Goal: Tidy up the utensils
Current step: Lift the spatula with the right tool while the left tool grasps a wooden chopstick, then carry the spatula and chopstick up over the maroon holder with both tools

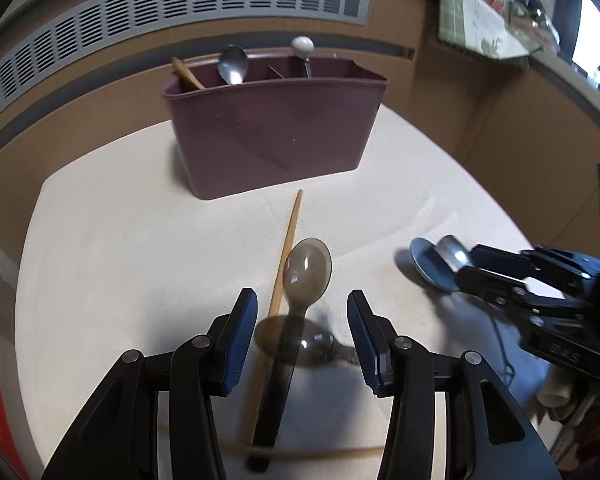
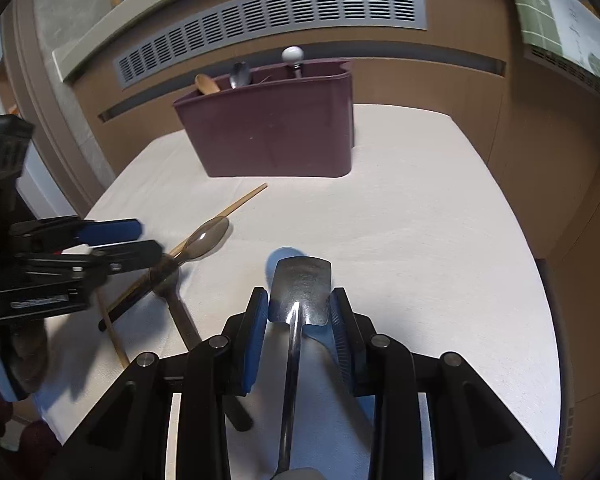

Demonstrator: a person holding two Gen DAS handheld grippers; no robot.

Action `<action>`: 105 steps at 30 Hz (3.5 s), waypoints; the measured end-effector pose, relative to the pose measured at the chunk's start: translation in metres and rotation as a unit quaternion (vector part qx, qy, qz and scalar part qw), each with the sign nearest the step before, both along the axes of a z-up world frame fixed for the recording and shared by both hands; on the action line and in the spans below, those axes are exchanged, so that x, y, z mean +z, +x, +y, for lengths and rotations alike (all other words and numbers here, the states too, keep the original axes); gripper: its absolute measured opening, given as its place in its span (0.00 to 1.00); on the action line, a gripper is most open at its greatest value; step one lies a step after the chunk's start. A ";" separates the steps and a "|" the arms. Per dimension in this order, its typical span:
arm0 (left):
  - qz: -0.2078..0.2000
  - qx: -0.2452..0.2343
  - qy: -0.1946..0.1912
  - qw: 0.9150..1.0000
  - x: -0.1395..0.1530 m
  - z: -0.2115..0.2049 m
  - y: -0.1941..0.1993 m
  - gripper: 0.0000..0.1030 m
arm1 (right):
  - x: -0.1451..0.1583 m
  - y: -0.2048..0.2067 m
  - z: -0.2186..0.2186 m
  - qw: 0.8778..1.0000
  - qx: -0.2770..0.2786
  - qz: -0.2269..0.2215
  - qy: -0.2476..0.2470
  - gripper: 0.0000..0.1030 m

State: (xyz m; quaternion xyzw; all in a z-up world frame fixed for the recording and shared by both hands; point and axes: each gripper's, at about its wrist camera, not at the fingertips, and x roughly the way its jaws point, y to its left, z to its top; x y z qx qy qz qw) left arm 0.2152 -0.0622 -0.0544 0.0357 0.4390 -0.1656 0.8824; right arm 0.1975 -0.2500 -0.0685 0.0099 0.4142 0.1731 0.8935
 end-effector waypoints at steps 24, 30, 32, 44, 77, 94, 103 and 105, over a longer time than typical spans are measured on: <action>0.046 0.135 -0.011 0.990 -0.032 0.051 -0.004 0.46 | -0.015 -0.016 0.024 0.999 0.050 -0.002 -0.019 0.29; 0.026 0.070 0.012 0.997 -0.031 0.041 -0.016 0.47 | -0.021 -0.013 0.030 0.998 0.049 0.012 -0.039 0.29; 0.028 0.078 0.012 0.996 -0.031 0.047 -0.021 0.47 | -0.025 -0.012 0.034 0.997 0.048 0.023 -0.053 0.32; 0.057 0.082 0.025 0.995 -0.031 0.064 -0.033 0.44 | -0.026 -0.009 0.039 0.996 0.046 0.020 -0.074 0.29; 0.038 0.085 0.064 0.994 -0.025 0.098 -0.063 0.09 | 0.004 -0.030 0.023 0.998 0.038 -0.021 -0.037 0.29; 0.041 0.079 0.004 0.996 -0.010 0.092 -0.007 0.05 | -0.002 -0.023 0.023 0.999 0.029 -0.021 -0.038 0.29; -0.083 0.092 -0.097 0.988 0.070 0.093 -0.044 0.05 | 0.033 -0.023 0.003 0.998 0.014 -0.061 0.024 0.29; -0.118 0.100 -0.110 0.982 0.085 0.090 -0.047 0.05 | 0.039 -0.022 0.001 0.997 0.009 -0.068 0.041 0.29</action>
